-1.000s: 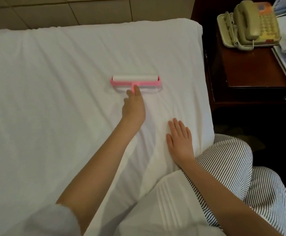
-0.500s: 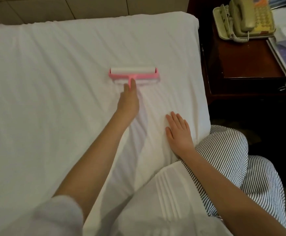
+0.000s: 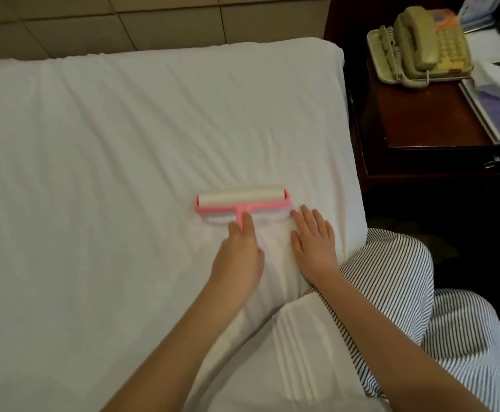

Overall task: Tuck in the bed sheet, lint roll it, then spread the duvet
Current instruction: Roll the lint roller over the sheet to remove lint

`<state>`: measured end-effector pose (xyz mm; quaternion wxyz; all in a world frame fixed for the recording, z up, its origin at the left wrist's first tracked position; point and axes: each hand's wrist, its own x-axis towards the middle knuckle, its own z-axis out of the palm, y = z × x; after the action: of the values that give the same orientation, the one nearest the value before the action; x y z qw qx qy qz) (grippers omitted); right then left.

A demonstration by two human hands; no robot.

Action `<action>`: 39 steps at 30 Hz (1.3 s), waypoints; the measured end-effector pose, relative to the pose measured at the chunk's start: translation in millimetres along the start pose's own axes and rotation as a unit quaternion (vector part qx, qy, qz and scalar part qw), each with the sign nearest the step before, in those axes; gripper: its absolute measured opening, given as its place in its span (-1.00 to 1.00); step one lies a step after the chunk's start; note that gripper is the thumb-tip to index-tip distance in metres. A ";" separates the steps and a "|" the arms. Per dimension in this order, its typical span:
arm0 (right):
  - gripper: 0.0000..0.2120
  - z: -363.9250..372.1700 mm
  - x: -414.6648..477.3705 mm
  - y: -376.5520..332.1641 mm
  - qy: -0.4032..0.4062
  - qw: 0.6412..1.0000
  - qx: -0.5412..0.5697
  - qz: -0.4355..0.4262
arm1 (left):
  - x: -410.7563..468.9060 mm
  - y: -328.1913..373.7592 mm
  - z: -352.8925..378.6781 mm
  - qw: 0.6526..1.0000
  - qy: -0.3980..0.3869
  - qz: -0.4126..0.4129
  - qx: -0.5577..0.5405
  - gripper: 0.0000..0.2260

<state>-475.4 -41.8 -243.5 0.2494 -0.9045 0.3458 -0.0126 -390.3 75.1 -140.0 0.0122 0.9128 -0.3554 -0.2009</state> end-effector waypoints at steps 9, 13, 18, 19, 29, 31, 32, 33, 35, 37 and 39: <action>-0.56 -2.0 1.0 -1.9 0.008 1.000 0.015 0.010 | 137.9 -10.0 -46.3 0.994 0.082 0.007 -0.076 -0.49; -0.47 -1.8 0.2 -0.9 0.003 1.000 0.012 0.008 | 46.5 -13.8 -26.8 0.999 0.029 0.005 -0.013 -0.50; -0.50 -1.8 0.1 0.5 -0.002 1.000 0.005 0.005 | 17.0 -11.2 -1.0 0.999 0.033 0.005 0.016 -0.43; -0.54 -1.9 0.0 0.8 -0.003 1.000 0.003 0.005 | 37.7 -10.3 0.2 0.999 0.045 0.000 0.011 -0.43; -0.56 -3.4 -1.7 2.2 0.000 1.000 0.022 0.004 | 118.2 2.7 -45.3 0.998 0.061 -0.003 -0.020 -0.49; -0.55 -1.7 -0.6 4.2 0.002 1.000 0.023 0.003 | 60.5 -1.4 -13.4 0.999 0.046 0.005 0.000 -0.44; -0.53 -0.8 -0.4 5.0 0.004 1.000 0.022 0.004 | 28.9 -5.3 0.6 0.999 0.040 0.015 0.013 -0.43; -0.53 -0.4 -0.2 5.3 0.004 1.000 0.021 0.005 | 3.8 -9.0 10.9 0.999 0.036 0.027 0.022 -0.42; -0.56 -0.7 -0.3 4.4 0.001 1.000 0.020 0.006 | -15.9 -13.1 18.2 0.998 0.035 0.043 0.017 -0.41; -0.55 -2.3 -0.3 3.1 0.001 1.000 0.021 0.008 | 6.2 -12.1 10.8 0.997 0.062 0.035 0.006 -0.42; -0.55 -3.5 -0.4 2.8 0.000 1.000 0.019 0.008 | 56.1 -10.5 1.3 0.994 0.100 0.031 -0.009 -0.43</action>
<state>-478.2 -45.0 -241.7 0.2661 -0.8969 0.3527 -0.0174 -346.6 46.4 -163.0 0.0621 0.9166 -0.3790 -0.1109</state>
